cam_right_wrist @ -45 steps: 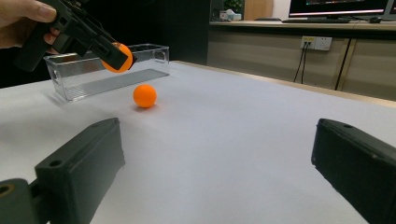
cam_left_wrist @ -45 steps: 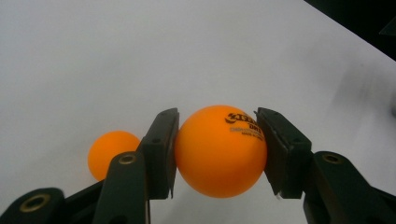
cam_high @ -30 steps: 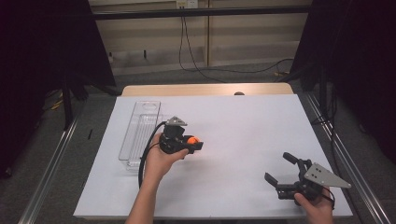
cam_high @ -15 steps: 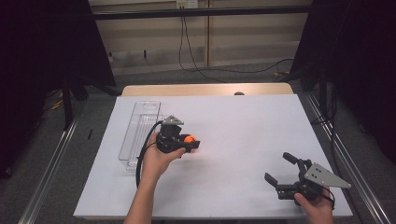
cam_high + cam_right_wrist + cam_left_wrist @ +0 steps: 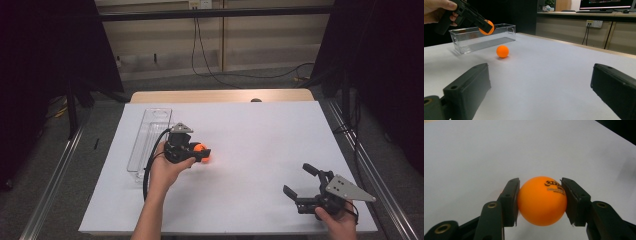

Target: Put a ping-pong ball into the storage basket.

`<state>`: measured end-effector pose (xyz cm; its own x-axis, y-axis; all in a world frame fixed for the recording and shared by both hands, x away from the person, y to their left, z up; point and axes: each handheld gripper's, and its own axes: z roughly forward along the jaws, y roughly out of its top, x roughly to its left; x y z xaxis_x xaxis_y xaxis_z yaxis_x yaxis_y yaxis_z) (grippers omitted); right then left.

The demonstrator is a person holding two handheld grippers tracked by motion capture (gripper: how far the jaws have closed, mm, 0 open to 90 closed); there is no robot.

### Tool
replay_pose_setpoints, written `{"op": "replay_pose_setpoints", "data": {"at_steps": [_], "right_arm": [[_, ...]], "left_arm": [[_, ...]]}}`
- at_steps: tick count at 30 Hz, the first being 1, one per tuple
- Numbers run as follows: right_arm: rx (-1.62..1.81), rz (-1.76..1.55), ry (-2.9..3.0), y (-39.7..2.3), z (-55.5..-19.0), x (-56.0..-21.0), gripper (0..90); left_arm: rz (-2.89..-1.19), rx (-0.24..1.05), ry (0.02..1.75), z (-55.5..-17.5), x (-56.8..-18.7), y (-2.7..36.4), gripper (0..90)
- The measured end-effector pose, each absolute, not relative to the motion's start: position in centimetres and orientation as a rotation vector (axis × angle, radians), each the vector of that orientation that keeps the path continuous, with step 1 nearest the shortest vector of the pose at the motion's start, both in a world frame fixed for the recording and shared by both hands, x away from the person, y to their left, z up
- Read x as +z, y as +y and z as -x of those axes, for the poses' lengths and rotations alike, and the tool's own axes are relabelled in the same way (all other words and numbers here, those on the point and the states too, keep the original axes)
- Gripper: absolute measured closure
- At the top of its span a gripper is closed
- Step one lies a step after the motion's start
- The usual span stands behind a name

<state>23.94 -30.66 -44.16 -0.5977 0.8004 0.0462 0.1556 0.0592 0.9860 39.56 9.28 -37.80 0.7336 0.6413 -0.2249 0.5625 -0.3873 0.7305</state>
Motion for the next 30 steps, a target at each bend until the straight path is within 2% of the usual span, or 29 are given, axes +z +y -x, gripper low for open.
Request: {"op": "replay_pose_setpoints", "data": {"at_steps": [30], "right_arm": [[1.577,-0.949,1.812,-30.6,-24.0,-44.2,2.1]], "left_arm": [[-2.041,0.163,0.957,-39.8,-37.2,11.1,50.8]]}}
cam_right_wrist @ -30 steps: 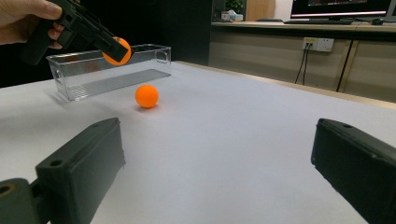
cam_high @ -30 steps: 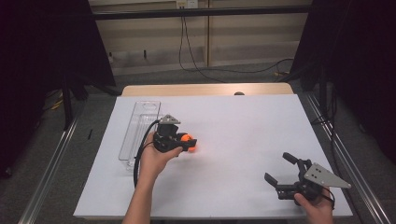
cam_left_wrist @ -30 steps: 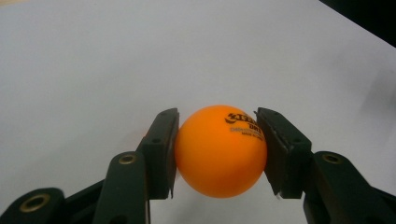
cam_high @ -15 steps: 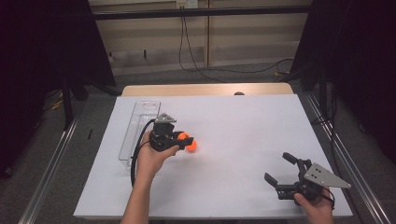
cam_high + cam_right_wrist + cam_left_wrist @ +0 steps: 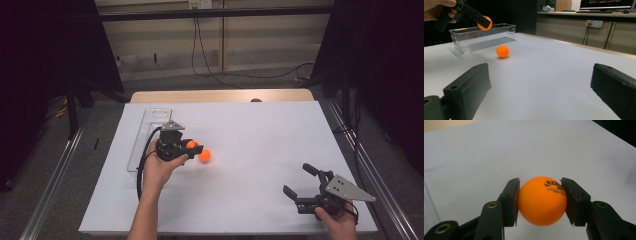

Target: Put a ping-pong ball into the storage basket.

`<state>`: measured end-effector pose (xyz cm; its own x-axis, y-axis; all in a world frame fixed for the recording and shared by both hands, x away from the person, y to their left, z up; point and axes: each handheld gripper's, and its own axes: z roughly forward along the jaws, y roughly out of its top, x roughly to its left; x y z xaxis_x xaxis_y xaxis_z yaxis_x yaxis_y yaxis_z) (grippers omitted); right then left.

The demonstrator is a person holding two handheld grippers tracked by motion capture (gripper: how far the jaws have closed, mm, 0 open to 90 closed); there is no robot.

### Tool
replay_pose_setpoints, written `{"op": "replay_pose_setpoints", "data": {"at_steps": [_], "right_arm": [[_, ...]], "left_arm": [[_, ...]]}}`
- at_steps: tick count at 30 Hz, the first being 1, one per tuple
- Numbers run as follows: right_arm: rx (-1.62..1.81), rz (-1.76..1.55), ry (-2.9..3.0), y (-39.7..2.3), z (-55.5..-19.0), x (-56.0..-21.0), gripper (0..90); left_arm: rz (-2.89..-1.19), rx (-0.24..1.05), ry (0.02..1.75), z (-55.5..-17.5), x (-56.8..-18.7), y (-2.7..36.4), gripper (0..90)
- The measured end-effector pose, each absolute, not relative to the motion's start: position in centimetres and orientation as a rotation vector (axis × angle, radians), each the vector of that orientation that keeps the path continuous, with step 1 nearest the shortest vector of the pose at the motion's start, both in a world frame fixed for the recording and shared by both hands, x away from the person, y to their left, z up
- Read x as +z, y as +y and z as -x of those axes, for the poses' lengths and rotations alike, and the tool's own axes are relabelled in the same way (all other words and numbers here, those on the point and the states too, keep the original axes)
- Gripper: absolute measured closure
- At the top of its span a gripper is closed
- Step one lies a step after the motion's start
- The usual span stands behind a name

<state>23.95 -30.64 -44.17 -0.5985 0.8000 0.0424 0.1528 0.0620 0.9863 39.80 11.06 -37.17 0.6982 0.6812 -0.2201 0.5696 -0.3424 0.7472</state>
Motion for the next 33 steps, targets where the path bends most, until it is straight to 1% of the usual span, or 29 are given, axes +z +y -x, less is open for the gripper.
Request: {"op": "replay_pose_setpoints", "data": {"at_steps": [33], "right_arm": [[1.576,-0.948,1.812,-30.6,-24.0,-44.2,2.2]], "left_arm": [[-2.016,0.213,1.002,-40.1,-36.8,12.9,50.9]]}}
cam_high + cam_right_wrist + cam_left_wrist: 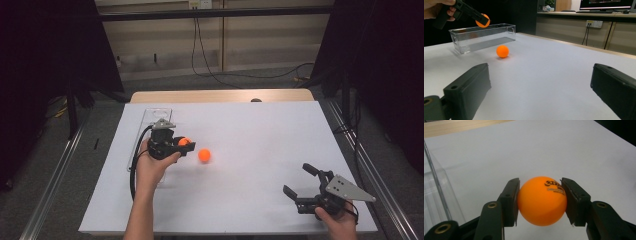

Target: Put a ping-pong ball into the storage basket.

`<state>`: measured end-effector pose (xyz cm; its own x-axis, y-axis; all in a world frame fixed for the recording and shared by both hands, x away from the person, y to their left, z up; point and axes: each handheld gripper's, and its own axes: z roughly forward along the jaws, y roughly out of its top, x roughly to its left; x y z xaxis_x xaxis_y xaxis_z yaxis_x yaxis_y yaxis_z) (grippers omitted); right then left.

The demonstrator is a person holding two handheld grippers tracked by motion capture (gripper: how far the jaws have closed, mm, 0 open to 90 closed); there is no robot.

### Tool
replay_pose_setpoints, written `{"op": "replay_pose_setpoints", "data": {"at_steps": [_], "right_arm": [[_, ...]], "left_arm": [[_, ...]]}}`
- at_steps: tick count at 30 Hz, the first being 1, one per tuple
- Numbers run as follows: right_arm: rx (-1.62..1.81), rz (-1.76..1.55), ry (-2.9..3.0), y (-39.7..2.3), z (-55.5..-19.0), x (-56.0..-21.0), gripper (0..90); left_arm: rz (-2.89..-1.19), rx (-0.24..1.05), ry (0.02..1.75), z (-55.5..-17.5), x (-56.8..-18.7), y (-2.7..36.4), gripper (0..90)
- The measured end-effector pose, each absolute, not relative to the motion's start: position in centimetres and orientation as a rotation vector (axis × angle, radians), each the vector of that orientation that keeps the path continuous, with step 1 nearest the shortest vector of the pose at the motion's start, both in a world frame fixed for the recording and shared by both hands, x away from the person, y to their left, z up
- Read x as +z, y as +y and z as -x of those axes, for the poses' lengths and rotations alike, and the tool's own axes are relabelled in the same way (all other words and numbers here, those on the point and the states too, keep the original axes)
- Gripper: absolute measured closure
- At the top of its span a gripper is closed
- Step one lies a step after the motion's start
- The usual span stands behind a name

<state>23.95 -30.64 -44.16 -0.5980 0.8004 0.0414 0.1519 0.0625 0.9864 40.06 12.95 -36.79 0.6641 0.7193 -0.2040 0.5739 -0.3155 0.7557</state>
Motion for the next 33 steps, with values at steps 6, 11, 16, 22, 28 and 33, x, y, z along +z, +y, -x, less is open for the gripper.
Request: {"op": "replay_pose_setpoints", "data": {"at_steps": [6,11,16,22,28,33], "right_arm": [[1.577,-0.947,1.812,-30.6,-23.9,-44.2,2.2],[1.576,-0.946,1.812,-30.6,-24.0,-44.2,2.2],[1.576,-0.947,1.812,-30.6,-24.0,-44.2,2.2],[1.576,-0.947,1.812,-30.6,-23.9,-44.2,2.2],[1.576,-0.947,1.813,-30.6,-24.0,-44.2,2.2],[1.576,-0.946,1.812,-30.6,-24.0,-44.2,2.2]], "left_arm": [[-2.007,0.225,1.014,-40.0,-36.7,13.2,50.8],[-2.013,0.235,1.017,-40.1,-36.7,13.7,50.9],[-2.009,0.24,1.023,-40.2,-36.7,14.0,50.9],[-1.996,0.247,1.039,-40.2,-36.7,14.6,50.9],[-1.982,0.252,1.056,-40.2,-36.6,14.9,50.8],[-1.987,0.258,1.057,-40.3,-36.6,15.1,50.9]]}}
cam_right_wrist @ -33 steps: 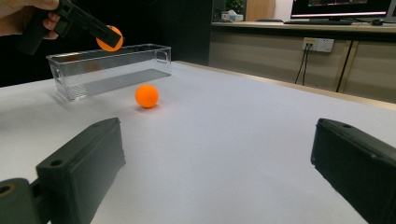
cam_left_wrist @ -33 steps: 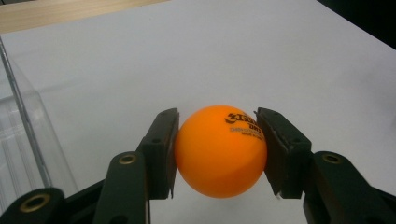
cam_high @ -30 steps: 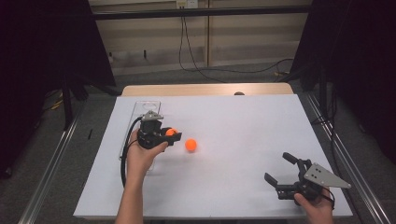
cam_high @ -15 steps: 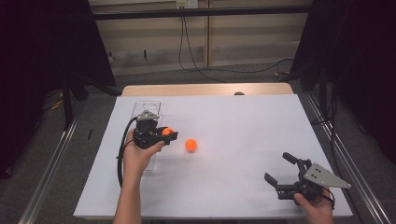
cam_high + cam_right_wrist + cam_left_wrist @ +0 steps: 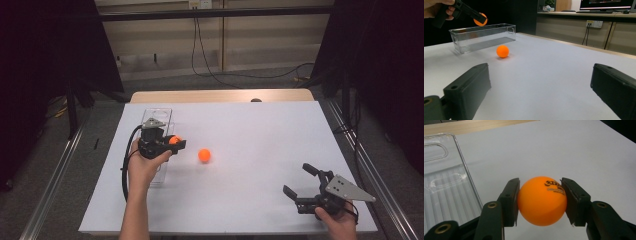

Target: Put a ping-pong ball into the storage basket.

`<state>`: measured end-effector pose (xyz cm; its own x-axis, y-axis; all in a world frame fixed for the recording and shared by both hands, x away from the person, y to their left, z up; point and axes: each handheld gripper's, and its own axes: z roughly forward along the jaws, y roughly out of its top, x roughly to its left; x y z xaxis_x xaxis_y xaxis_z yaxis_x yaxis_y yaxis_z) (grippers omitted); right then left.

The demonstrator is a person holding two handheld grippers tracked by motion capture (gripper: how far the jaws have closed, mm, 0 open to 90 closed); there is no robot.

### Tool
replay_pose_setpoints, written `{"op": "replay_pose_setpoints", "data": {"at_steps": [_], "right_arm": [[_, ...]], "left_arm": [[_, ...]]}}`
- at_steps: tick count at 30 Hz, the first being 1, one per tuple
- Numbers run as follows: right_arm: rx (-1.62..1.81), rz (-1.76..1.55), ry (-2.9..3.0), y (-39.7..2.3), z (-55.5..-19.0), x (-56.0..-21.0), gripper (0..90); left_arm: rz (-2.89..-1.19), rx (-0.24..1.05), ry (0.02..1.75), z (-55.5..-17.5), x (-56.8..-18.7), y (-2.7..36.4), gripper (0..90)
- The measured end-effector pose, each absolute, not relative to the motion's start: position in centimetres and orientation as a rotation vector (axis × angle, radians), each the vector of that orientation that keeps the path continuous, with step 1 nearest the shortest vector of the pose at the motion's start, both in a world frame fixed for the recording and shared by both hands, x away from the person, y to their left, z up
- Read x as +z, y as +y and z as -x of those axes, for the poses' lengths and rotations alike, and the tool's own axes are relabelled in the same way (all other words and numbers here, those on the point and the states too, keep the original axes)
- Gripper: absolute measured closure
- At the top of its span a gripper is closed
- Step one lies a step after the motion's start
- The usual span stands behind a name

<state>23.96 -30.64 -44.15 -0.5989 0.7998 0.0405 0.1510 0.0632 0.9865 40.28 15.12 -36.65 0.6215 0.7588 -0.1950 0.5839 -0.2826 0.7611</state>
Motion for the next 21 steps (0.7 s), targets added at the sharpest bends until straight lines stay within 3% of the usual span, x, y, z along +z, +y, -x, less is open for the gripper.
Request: {"op": "replay_pose_setpoints", "data": {"at_steps": [21], "right_arm": [[1.576,-0.946,1.813,-30.63,-23.96,-44.15,2.2]], "left_arm": [[-1.961,0.278,1.094,-40.33,-36.65,16.17,50.9]]}}
